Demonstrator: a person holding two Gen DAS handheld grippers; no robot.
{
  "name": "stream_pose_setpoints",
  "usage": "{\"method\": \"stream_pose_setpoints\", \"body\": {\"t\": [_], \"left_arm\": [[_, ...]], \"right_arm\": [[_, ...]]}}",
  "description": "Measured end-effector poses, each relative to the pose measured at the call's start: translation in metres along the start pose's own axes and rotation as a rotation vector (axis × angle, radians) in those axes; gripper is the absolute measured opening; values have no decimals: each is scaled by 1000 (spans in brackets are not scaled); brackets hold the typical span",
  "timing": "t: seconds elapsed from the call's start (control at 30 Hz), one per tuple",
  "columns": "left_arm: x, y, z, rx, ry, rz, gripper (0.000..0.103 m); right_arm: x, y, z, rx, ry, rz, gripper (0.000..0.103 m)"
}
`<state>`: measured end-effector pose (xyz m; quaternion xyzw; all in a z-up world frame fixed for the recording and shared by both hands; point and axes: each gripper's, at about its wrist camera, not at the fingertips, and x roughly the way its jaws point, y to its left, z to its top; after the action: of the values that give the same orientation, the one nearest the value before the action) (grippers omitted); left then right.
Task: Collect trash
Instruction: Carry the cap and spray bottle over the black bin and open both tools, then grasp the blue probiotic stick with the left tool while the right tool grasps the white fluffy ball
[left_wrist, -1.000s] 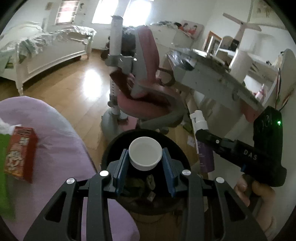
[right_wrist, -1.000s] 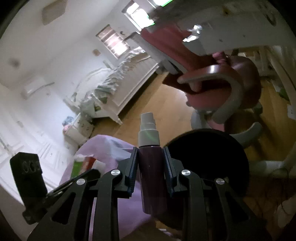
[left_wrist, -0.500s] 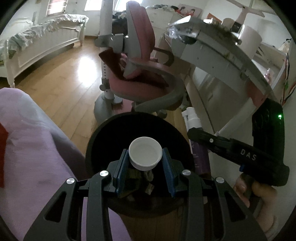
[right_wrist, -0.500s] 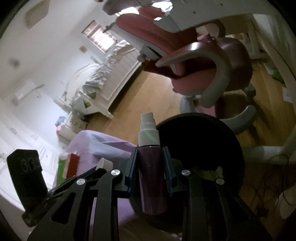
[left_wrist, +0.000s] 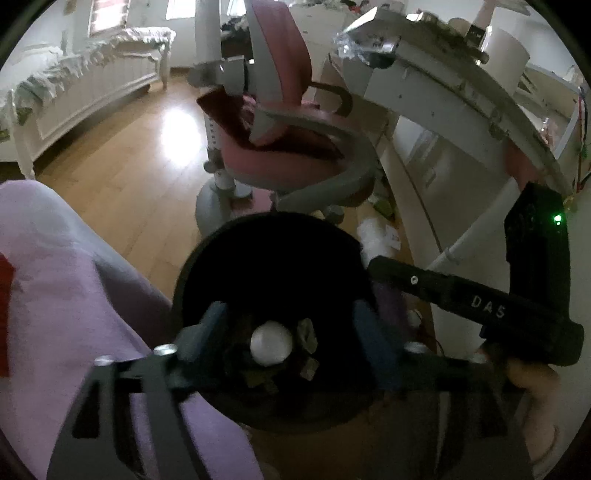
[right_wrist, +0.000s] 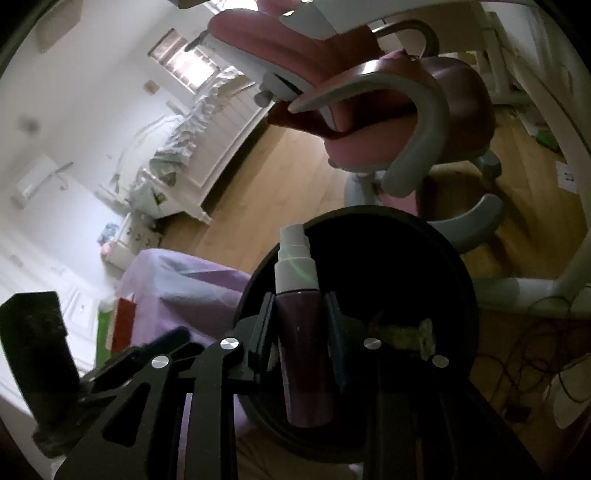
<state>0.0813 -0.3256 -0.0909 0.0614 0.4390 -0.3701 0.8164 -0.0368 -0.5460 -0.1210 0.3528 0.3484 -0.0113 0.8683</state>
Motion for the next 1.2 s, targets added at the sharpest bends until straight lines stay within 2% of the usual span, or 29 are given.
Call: {"method": "stream_pose_setpoints", "body": {"t": [0.03, 0.1, 0.3, 0.43, 0.6, 0.87, 0.97, 1.1, 1.2], "left_arm": [[-3, 0, 0, -1, -11, 3, 84], [-8, 1, 2, -6, -24, 5, 84], [-31, 9, 2, -23, -64, 16, 84], [-57, 20, -2, -41, -113, 43, 90], [-101, 55, -13, -118, -191, 88, 90], [-176, 153, -57, -336, -287, 226, 90], [-202, 196, -82, -426, -300, 293, 90], [-221, 240, -106, -481, -279, 379, 89], [-221, 266, -117, -475, -207, 422, 76]], "right_arm": [[-2, 1, 0, 1, -10, 6, 47], [-6, 2, -1, 5, -30, 12, 59], [-17, 8, 3, 26, -69, 23, 82], [-17, 22, 4, 5, -52, 29, 85], [-4, 60, 0, -64, -4, 66, 85], [28, 155, -14, -238, 82, 144, 85], [43, 198, -20, -307, 113, 175, 85], [66, 260, -25, -410, 147, 214, 85], [90, 313, -31, -511, 177, 235, 85]]}}
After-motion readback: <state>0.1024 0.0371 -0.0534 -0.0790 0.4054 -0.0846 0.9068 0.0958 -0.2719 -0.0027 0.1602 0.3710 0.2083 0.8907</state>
